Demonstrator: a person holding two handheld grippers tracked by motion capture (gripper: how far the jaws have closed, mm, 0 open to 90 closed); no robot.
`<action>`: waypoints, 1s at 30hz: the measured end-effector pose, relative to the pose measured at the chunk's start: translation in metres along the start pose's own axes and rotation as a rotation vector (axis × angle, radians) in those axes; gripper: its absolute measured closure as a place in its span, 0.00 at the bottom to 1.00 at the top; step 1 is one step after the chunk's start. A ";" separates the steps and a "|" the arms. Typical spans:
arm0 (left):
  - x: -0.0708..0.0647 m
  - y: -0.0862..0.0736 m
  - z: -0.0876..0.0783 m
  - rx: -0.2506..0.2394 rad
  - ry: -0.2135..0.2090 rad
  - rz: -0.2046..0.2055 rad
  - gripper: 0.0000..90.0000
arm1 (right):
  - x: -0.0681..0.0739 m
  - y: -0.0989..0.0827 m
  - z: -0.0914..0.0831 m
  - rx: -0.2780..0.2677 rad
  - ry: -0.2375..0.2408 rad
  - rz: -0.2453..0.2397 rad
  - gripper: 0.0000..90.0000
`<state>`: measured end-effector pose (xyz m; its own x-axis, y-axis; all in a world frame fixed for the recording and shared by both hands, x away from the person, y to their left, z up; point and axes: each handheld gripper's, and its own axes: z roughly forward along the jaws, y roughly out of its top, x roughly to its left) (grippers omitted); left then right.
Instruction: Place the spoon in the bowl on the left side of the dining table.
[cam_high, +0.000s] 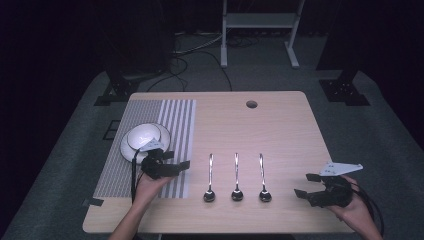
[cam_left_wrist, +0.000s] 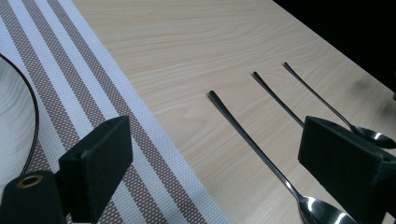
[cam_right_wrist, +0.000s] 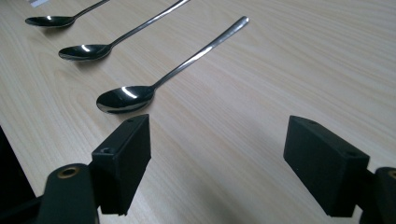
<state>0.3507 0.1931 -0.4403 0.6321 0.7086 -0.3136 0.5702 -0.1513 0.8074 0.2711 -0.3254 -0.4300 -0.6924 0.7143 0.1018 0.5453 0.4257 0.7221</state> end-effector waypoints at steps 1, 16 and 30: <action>0.000 0.000 0.000 0.002 0.000 0.002 0.10 | 0.002 0.006 0.003 0.015 0.007 -0.018 0.24; 0.002 -0.001 -0.003 0.001 0.000 0.006 0.10 | 0.029 0.052 0.036 0.123 0.056 -0.186 0.25; 0.005 -0.001 -0.002 0.002 0.002 -0.001 0.10 | 0.051 0.082 0.063 0.206 0.090 -0.310 0.25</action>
<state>0.3519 0.1982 -0.4414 0.6307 0.7101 -0.3130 0.5715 -0.1521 0.8064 0.3103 -0.2191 -0.4088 -0.8731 0.4863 -0.0342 0.3805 0.7235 0.5759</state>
